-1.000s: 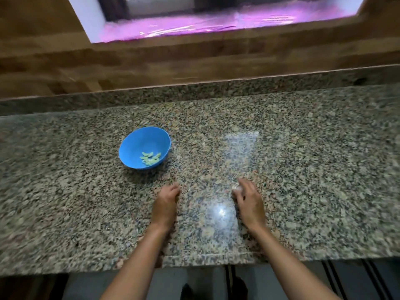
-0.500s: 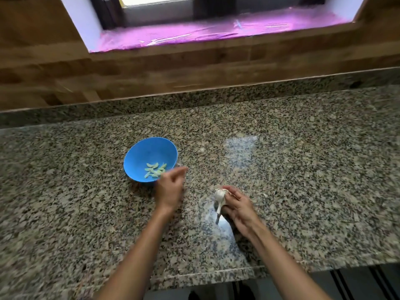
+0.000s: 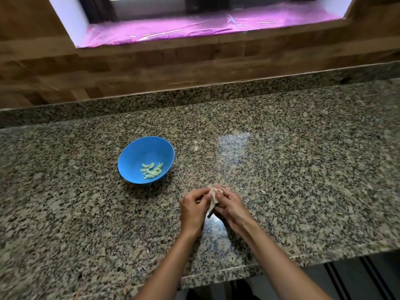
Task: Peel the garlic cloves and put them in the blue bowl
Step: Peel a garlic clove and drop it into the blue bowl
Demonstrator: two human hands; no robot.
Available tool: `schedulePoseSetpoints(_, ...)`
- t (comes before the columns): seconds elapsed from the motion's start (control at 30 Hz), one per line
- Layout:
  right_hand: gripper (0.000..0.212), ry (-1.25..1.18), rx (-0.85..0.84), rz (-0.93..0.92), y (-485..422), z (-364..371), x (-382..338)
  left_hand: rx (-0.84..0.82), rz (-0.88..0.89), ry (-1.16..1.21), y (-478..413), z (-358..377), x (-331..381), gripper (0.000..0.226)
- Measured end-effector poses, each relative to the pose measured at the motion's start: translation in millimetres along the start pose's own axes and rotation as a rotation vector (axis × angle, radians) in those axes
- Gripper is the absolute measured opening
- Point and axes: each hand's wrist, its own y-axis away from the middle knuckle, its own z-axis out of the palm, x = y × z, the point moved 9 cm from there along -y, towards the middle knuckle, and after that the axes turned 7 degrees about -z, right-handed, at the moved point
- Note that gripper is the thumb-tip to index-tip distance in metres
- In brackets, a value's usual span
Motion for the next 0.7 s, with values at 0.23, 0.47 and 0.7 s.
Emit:
schedulePoseSetpoints(0.23,0.042,-0.268,0.039,0.031,1,-5,5,-0.074,-0.039,0.015,-3,11,-2,0.019)
schedulePoseSetpoints(0.47,0.031,-0.249,0.045,0.049,3,-12,7,-0.310,-0.198,0.145,-11,24,-14,0.016)
schedulePoseSetpoints(0.7,0.034,-0.241,0.081,0.018,0,-11,7,-0.299,-0.244,0.237,-8,26,-20,0.015)
